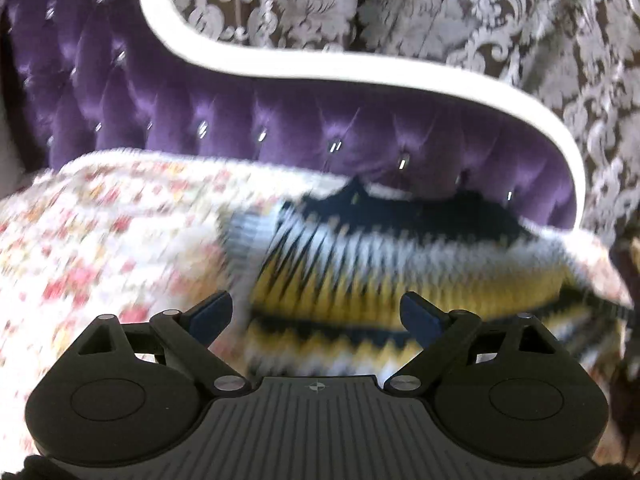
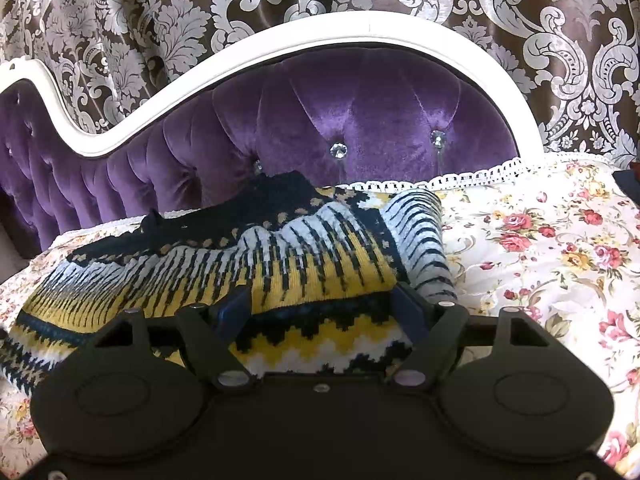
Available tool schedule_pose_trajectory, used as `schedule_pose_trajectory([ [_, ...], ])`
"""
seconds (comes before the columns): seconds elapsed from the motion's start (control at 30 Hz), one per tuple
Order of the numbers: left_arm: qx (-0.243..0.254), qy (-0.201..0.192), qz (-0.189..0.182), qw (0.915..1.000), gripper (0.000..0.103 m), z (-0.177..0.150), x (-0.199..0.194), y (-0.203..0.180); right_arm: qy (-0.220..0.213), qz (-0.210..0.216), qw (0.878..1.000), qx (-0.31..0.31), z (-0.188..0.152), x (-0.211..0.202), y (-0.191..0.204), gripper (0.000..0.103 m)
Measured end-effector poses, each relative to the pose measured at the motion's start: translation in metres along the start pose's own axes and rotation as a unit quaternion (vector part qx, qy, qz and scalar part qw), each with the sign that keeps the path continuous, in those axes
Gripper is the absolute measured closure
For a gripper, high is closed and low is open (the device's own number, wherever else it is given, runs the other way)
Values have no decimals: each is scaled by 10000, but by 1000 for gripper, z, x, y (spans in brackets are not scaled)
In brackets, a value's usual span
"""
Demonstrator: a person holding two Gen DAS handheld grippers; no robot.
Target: Fold small clothes
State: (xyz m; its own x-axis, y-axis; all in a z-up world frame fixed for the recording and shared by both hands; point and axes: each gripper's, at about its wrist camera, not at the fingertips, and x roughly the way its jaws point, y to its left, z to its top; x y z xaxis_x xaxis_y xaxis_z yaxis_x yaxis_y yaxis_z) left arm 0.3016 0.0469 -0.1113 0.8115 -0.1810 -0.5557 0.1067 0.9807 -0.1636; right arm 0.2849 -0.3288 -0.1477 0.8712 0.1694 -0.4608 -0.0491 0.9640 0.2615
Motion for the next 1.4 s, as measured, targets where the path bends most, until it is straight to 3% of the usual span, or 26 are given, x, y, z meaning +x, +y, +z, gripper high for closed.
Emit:
schedule_pose_trajectory([
  [0.17,246,60,297,9992,12,33,46,-24,-4,7,10000,6,0,0,-1,26],
  [0.3,207,698,870,9935,12,32,95,-18,-12,18,10000,24,0,-1,-1,26],
  [0.37,245,958,1047,9896,5,24,112,-11,-18,27,10000,34,0,-1,-2,26],
  [0.47,-15,827,911,9924,2,18,111,3,-23,39,10000,48,0,-1,-2,26],
  [0.57,86,860,886,9923,7,20,102,2,-24,41,10000,53,0,-1,-2,26],
  [0.73,-349,817,459,9950,7,12,69,4,-22,72,9999,99,1,-2,-3,25],
  [0.83,-111,799,422,9958,7,-2,44,-1,-21,140,9997,185,1,-2,-6,25],
  [1.0,-513,1326,323,9893,8,-26,31,14,16,164,9997,174,2,-1,-5,23],
  [1.13,-181,1203,407,9917,7,-32,28,8,106,197,9997,80,4,1,-3,18],
  [1.2,-61,1186,460,9919,7,-34,30,4,198,258,9995,-13,6,3,0,10],
  [1.3,1,1106,333,9933,7,-37,29,4,365,365,9986,-61,11,5,2,5],
  [1.4,1,1296,85,9915,7,-29,30,8,466,569,9968,309,23,-3,-3,4],
])
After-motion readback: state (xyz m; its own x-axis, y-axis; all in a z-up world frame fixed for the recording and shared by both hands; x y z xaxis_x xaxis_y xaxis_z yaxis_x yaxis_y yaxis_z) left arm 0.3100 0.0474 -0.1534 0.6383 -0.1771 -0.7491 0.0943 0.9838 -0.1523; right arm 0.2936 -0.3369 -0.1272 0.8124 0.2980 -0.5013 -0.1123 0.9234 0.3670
